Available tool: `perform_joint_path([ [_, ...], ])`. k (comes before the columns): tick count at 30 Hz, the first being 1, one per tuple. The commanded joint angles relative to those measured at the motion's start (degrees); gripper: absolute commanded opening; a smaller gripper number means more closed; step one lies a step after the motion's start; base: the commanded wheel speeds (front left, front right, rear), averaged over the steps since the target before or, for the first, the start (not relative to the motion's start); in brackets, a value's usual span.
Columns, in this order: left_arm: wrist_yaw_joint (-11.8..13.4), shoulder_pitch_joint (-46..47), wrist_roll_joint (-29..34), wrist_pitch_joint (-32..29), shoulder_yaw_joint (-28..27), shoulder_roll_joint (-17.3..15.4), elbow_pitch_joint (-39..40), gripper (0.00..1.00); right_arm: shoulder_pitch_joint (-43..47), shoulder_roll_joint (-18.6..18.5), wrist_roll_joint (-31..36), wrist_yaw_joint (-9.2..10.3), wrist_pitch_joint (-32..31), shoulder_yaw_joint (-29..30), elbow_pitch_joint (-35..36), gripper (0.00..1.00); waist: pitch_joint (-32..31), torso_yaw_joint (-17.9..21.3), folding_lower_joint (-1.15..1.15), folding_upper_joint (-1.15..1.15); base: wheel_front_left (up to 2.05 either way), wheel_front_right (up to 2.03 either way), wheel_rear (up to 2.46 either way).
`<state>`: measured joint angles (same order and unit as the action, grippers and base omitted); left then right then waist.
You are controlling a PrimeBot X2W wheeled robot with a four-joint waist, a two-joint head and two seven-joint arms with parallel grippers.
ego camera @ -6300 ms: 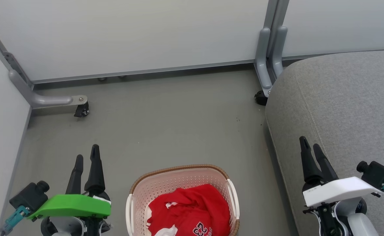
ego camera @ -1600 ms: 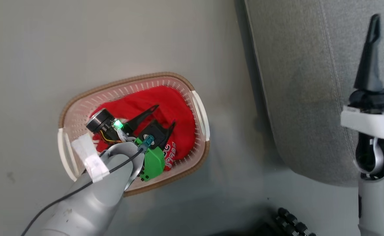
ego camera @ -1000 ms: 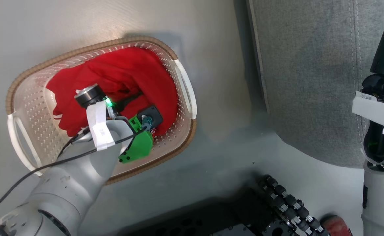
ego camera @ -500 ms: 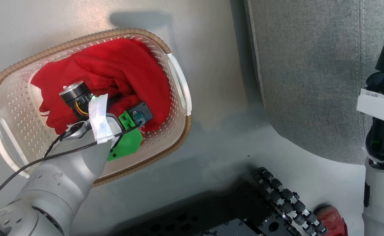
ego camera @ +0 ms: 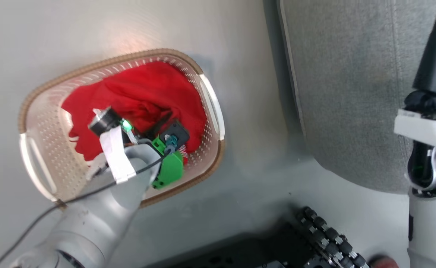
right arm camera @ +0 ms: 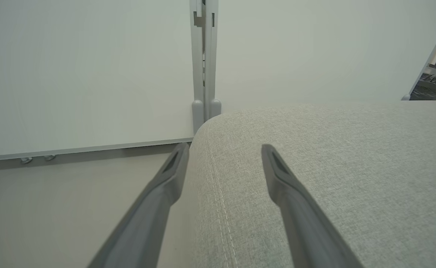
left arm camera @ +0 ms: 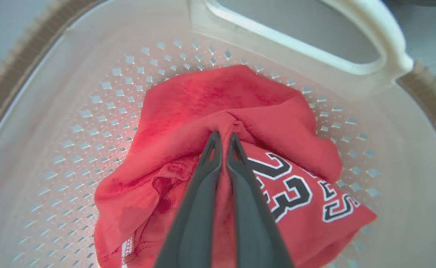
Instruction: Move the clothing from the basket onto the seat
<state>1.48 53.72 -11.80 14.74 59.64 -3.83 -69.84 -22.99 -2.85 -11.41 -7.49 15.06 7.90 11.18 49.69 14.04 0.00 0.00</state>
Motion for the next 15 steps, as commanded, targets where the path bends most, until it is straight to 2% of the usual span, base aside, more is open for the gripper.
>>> perform_joint_path([
  [1,0.7,-1.9,-1.6,0.4,-1.1,0.5,1.4,0.00,1.2,-0.1,0.6,0.00,0.2,-0.3,-0.5,1.00,-6.1,-2.6,0.00,0.00,0.00,0.00,0.00],
  [6,2.8,-8.1,-4.9,0.5,-5.3,0.5,10.9,0.00,3.6,-0.1,-1.2,0.01,0.2,0.9,-2.4,1.00,-13.8,-5.0,0.00,0.00,0.00,0.00,0.00],
  [15,5.7,-22.2,-7.3,0.5,-16.4,-2.1,29.7,0.00,10.0,-0.1,2.0,0.01,0.2,-0.4,-4.0,1.00,-27.5,-8.7,0.00,0.00,0.00,0.00,0.00],
])
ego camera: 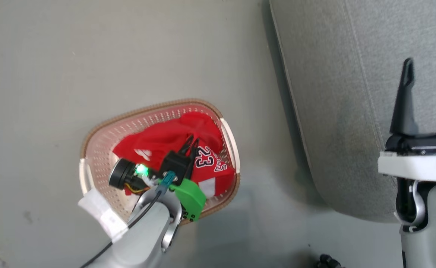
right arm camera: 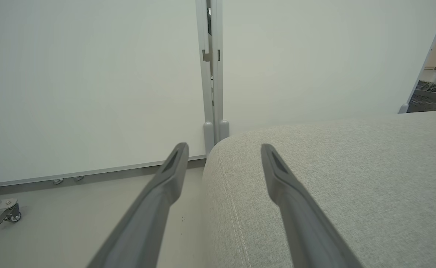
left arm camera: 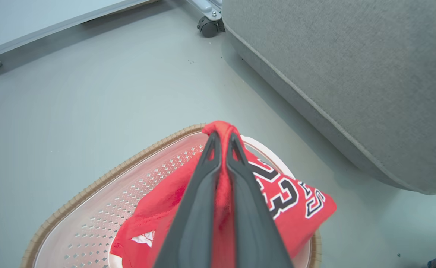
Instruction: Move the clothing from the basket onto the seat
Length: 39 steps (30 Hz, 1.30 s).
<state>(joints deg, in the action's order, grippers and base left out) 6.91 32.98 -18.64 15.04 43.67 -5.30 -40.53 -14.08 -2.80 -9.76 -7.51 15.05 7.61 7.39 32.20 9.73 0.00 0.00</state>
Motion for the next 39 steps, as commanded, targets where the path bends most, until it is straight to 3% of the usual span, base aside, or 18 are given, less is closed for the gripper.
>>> perform_joint_path([
  [1,0.5,-2.7,-0.3,0.2,-1.8,-0.7,2.3,0.00,1.7,-0.2,0.6,0.05,0.2,-0.3,-0.4,1.00,-11.1,-4.6,0.00,0.00,0.00,0.00,0.00],
  [11,-1.7,-16.5,4.5,0.2,-14.7,-0.2,19.8,0.00,8.8,-0.2,2.4,0.05,0.2,-4.1,-2.5,1.00,-22.3,-6.1,0.00,0.00,0.00,0.00,0.00],
  [23,-5.2,-20.8,10.4,0.2,-23.8,1.1,35.1,0.00,12.4,-0.2,1.5,0.04,0.2,-8.2,-3.9,1.00,-27.2,-5.2,0.00,0.00,0.00,0.00,0.00],
  [32,-8.6,-18.7,12.4,0.1,-24.2,1.7,39.8,0.00,14.0,-1.1,1.2,0.04,0.2,-16.3,-5.4,1.00,-28.8,-4.8,0.00,0.00,0.00,0.00,0.00],
  [39,-10.9,-15.2,12.6,0.1,-21.0,2.0,40.7,0.00,11.3,-5.8,-2.4,0.05,0.2,-29.6,-8.2,1.00,-29.2,-4.9,0.00,0.00,0.00,0.00,0.00],
])
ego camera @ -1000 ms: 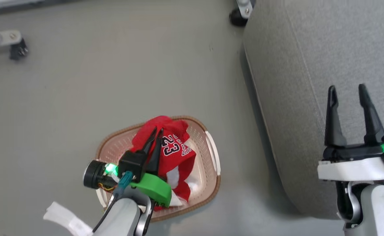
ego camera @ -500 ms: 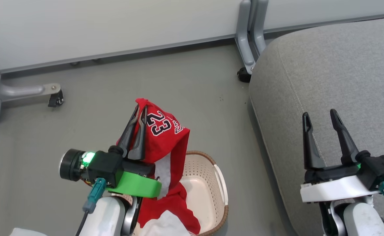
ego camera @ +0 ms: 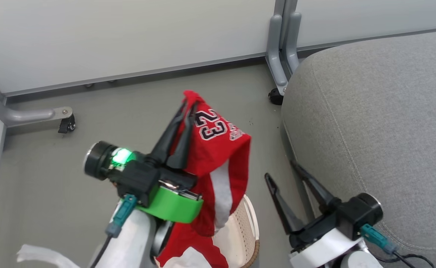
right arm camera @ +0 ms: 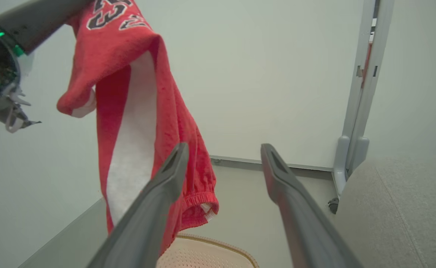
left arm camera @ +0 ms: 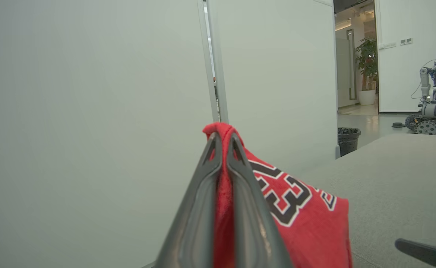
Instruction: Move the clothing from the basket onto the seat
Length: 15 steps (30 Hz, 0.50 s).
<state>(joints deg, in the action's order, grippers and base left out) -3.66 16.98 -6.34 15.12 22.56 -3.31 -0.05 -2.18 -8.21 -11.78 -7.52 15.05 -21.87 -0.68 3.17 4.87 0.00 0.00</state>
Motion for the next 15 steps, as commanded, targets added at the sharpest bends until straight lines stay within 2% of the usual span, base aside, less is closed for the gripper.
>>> perform_joint_path([
  [1,-0.5,1.2,0.4,0.0,0.9,0.0,0.0,0.00,-1.0,-0.7,-0.8,0.06,0.2,-1.4,-0.4,1.00,-0.3,-0.1,0.00,0.00,0.00,0.00,0.00],
  [6,-1.3,3.8,-0.6,0.0,4.8,0.3,-1.3,0.00,-4.5,-1.9,-2.1,0.05,0.2,-6.1,-2.1,1.00,-0.9,0.0,0.00,0.00,0.00,0.00,0.00],
  [11,-1.5,6.6,-1.5,0.0,8.5,0.4,-3.1,0.00,-7.8,-1.6,-2.8,0.05,0.2,-7.7,-4.2,1.00,-0.7,0.2,0.00,0.00,0.00,0.00,0.00],
  [15,-0.5,8.5,-3.0,0.0,11.1,0.4,-4.2,0.00,-9.0,-1.3,-3.1,0.05,0.2,-8.2,-5.4,1.00,-0.8,0.1,0.00,0.00,0.00,0.00,0.00],
])
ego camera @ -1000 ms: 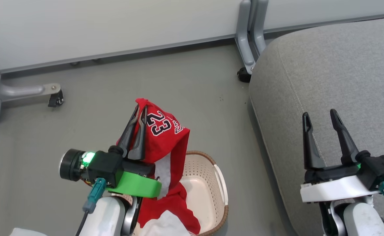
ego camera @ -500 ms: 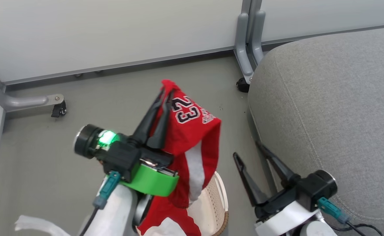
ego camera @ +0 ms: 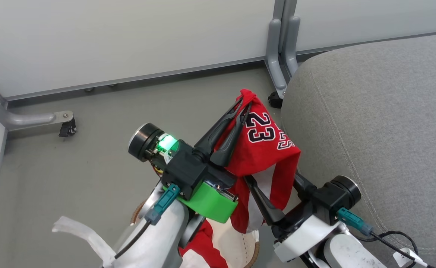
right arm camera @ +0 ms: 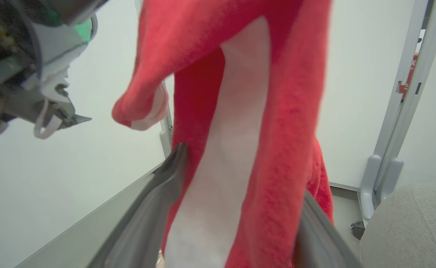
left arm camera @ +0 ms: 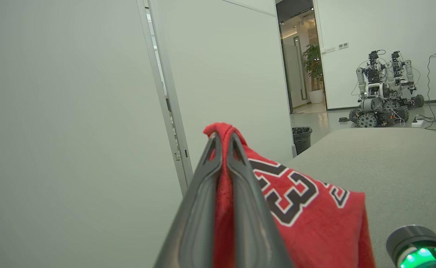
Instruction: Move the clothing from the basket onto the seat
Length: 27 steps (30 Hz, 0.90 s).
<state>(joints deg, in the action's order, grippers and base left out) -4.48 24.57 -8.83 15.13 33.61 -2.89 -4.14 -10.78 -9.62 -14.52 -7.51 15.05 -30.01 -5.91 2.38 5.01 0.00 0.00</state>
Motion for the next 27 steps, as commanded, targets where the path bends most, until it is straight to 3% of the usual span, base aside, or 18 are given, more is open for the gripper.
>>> perform_joint_path([
  [1,0.6,1.2,-0.7,0.0,0.6,0.0,-0.5,0.00,-0.5,0.1,-0.5,0.04,0.2,-0.2,-0.5,1.00,0.0,0.0,0.00,0.00,0.00,0.00,0.00],
  [2,0.9,1.5,-1.1,0.0,1.2,0.0,-0.8,0.00,-0.4,0.2,-0.9,0.04,0.2,-0.2,-0.9,1.00,-0.1,0.0,0.00,0.00,0.00,0.00,0.00],
  [3,1.2,1.8,-1.3,0.0,1.5,0.0,-1.0,0.00,-0.3,0.3,-1.0,0.04,0.2,0.0,-1.2,0.45,-0.1,0.0,0.00,0.00,0.00,0.00,0.00],
  [4,1.4,2.1,-1.7,0.0,2.1,0.0,-1.4,0.00,-0.1,0.5,-1.1,0.04,0.2,0.1,-1.3,0.00,-0.1,0.0,0.00,0.00,0.00,0.00,0.00],
  [18,2.8,3.3,-3.8,-0.2,4.3,0.0,-5.6,0.00,1.0,0.3,-1.6,0.04,0.2,0.1,-2.2,0.00,-0.3,0.5,0.00,0.00,0.00,0.00,0.00],
  [19,2.9,3.4,-3.8,-0.2,4.3,0.0,-5.7,0.36,1.0,0.4,-1.5,0.04,0.2,0.4,-2.1,0.00,-0.3,0.5,0.00,0.00,0.00,0.00,0.00],
  [20,3.0,3.5,-3.9,-0.2,4.3,0.0,-5.7,1.00,1.1,0.5,-1.4,0.04,0.2,0.6,-1.9,0.00,-0.2,0.4,0.00,0.00,0.00,0.00,0.00],
  [27,3.4,3.7,-4.1,-0.1,4.5,-0.1,-6.4,1.00,1.1,0.6,-0.8,0.04,0.2,1.6,-1.4,0.00,-0.2,0.2,0.00,0.00,0.00,0.00,0.00],
])
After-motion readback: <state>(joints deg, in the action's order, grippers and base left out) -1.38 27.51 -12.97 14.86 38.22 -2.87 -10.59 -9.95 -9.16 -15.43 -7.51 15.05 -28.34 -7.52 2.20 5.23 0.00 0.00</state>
